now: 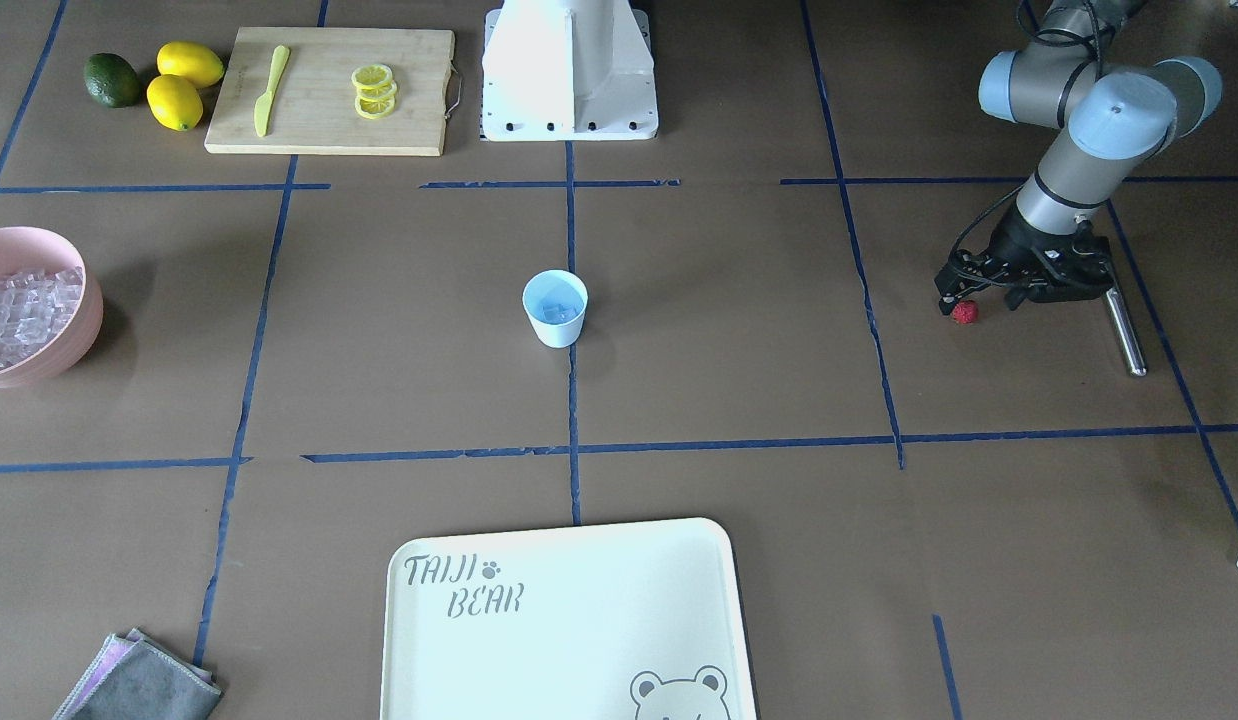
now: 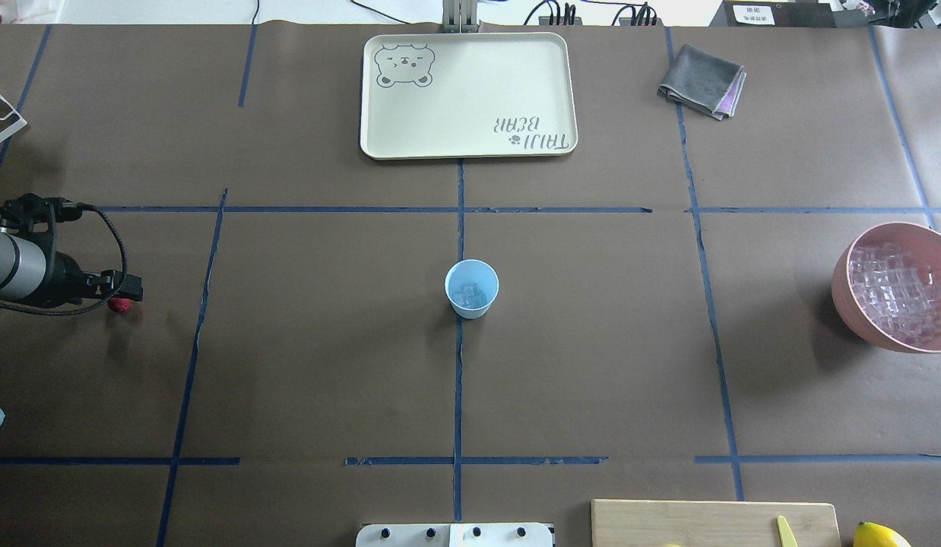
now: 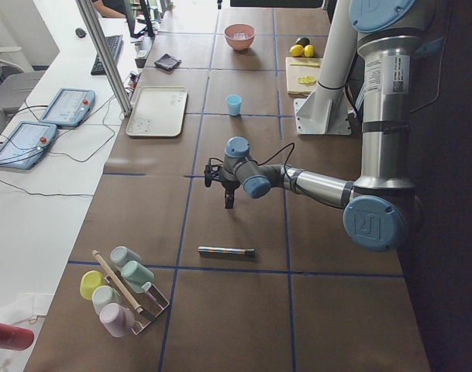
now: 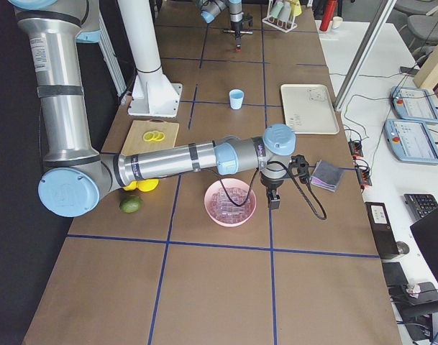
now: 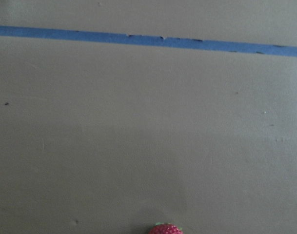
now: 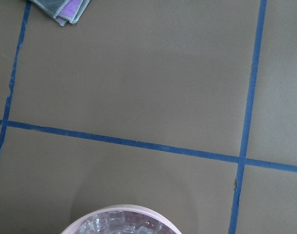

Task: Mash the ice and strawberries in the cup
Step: 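Lower the left gripper onto the red strawberry and grasp it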

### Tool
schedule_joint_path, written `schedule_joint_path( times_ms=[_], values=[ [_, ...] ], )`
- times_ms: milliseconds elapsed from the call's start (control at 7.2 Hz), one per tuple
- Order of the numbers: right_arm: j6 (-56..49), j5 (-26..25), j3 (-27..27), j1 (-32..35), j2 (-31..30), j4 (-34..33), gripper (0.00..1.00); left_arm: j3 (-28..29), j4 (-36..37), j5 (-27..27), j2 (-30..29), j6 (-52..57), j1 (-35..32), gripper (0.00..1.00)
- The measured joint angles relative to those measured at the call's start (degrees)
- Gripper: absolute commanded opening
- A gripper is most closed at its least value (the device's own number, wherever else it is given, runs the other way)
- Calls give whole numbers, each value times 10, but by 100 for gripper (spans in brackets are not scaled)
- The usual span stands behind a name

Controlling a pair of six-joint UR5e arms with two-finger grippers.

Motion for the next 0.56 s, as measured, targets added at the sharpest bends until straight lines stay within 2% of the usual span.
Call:
schedule_joint_path(
  times_ms=[556],
  values=[
    [0, 0, 0, 2, 0, 0, 99, 6, 2, -4, -2, 1, 3, 68]
  ],
)
